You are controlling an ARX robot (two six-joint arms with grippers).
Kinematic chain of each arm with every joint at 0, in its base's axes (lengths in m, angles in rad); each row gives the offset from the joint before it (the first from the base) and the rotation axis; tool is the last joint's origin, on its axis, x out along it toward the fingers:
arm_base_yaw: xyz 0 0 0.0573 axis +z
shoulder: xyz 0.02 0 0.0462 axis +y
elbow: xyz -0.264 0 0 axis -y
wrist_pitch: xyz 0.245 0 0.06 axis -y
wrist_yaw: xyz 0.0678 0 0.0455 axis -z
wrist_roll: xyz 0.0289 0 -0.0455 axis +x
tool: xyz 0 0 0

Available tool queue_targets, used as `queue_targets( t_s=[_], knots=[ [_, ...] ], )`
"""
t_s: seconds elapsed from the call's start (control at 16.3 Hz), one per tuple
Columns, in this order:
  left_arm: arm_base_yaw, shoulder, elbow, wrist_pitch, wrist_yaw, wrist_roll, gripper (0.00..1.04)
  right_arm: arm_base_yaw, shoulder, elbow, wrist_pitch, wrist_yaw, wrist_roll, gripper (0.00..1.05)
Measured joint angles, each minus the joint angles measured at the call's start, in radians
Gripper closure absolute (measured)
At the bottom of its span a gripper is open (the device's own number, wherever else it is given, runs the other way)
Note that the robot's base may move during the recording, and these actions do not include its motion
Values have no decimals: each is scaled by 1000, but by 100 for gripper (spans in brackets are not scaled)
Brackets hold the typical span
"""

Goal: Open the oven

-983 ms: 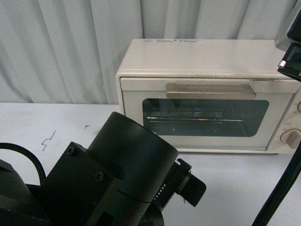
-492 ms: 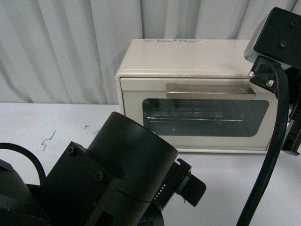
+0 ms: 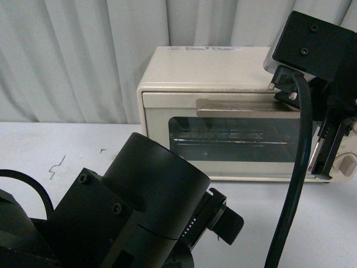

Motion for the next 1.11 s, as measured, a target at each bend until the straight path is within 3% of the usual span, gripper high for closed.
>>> queue_targets(
  t_s=[0.31,0.8,1.11],
  knots=[
    [0,0,0,0,0,0,7,10,-4,10,-52,-13,0,103],
    [0,0,0,0,-1,0,7,-9,-149,-94,-349,-157,29,103],
    [-1,0,-1,-2,1,7,7,-30,-208,-126,-484,-164,-3,103]
  ],
)
